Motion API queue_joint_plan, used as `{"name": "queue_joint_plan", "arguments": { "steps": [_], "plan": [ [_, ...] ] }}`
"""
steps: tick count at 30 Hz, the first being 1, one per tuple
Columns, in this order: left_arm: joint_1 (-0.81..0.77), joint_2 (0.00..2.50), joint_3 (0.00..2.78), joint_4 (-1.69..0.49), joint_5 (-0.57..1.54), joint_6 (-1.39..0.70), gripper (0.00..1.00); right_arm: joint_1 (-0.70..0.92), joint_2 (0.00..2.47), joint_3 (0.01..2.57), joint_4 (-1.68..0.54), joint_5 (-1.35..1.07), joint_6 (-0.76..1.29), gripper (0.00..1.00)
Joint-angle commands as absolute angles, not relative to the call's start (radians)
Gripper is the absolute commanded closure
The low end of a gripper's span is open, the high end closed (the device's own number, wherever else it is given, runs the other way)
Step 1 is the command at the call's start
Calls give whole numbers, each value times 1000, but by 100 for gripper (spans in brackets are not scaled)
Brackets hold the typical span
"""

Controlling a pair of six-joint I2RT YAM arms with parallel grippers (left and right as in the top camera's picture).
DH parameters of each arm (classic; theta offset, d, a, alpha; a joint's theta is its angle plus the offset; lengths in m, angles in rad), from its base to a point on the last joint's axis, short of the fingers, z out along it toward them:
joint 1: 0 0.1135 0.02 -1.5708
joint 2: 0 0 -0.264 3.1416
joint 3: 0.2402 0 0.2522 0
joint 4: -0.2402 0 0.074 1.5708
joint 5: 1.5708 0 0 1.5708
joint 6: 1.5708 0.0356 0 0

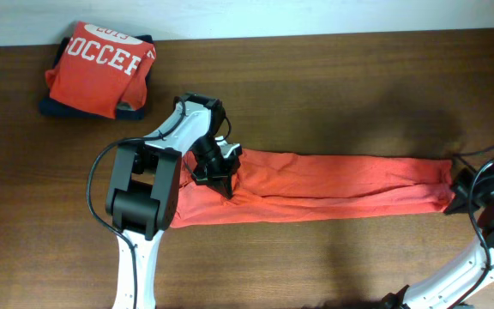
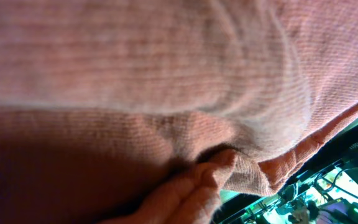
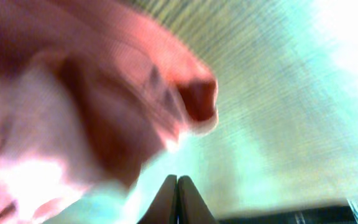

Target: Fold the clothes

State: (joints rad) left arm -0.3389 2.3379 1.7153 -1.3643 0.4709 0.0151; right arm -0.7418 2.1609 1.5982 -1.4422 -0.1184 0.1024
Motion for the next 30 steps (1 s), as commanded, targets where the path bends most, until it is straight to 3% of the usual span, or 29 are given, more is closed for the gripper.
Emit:
{"name": "queue_joint_plan", "arguments": {
  "steps": [1, 7, 9, 14, 21, 25, 30],
  "plan": [
    [-322, 2363, 1693, -1350, 369, 12, 100, -738, 2147, 1775, -1531, -131, 109, 96],
    [-322, 2363, 1693, -1338, 369, 12, 100, -701, 2130, 1873, -1572, -93, 110, 95],
    [-322, 2363, 1693, -1339, 369, 12, 100, -695, 2132, 1864, -1570, -84, 113, 87],
    [-322, 2363, 1693, -1339, 369, 12, 99, -694, 2132, 1837, -1558, -85, 113, 82],
    [-322, 2363, 1693, -1339, 369, 12, 99, -694, 2133, 1832, -1478, -69, 108, 48],
    [-322, 2363, 1693, -1338, 369, 12, 99, -694, 2133, 1819, -1437, -65, 78, 45],
    [-322, 2364, 1693, -1331, 369, 12, 91, -689, 2133, 1723, -1377, -68, 54, 31]
  ]
}}
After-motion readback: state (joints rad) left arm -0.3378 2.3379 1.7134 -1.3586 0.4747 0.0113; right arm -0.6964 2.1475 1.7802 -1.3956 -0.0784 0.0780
